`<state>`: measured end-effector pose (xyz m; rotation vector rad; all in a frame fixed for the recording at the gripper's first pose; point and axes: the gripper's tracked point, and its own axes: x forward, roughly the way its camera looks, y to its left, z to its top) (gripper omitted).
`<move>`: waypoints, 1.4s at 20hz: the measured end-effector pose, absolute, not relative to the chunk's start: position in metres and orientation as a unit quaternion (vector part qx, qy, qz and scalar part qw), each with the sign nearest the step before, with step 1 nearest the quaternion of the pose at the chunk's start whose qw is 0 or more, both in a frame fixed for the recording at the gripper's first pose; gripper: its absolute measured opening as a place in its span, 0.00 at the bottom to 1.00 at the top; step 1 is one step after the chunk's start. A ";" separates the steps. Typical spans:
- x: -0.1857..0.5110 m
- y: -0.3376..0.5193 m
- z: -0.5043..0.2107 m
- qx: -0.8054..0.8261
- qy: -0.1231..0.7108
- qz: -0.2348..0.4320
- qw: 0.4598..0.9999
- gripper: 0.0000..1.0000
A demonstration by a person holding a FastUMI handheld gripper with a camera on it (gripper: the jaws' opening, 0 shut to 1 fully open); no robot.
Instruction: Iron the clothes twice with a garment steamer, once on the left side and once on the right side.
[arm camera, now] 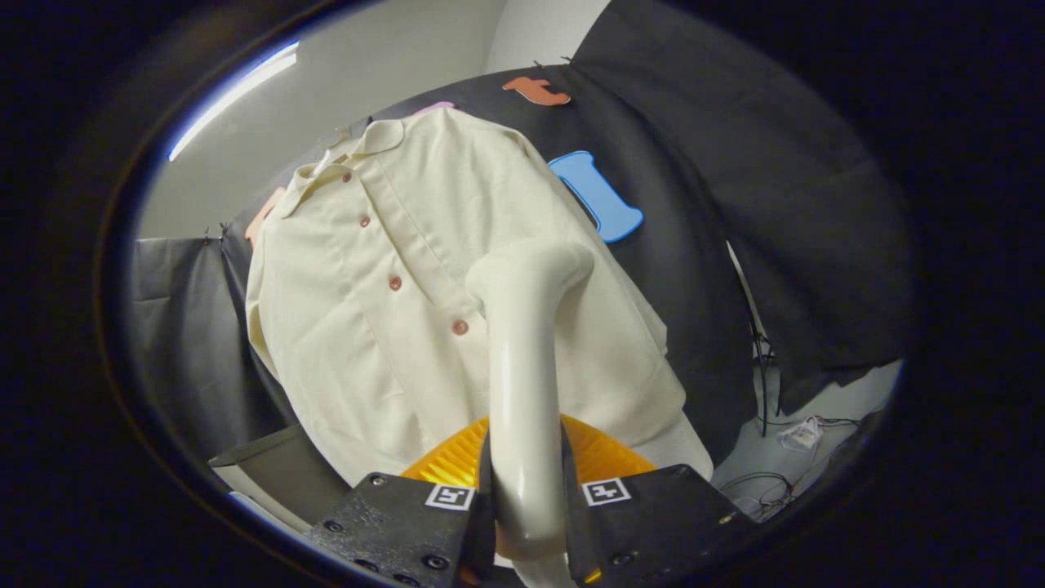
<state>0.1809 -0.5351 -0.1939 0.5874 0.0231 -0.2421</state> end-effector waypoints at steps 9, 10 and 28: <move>0.142 -0.523 -0.261 0.305 0.070 -0.166 0.935 0.34; 0.136 -0.521 -0.265 0.306 0.076 -0.172 0.933 0.34; 0.015 -0.331 -0.188 0.297 0.062 -0.146 0.942 0.34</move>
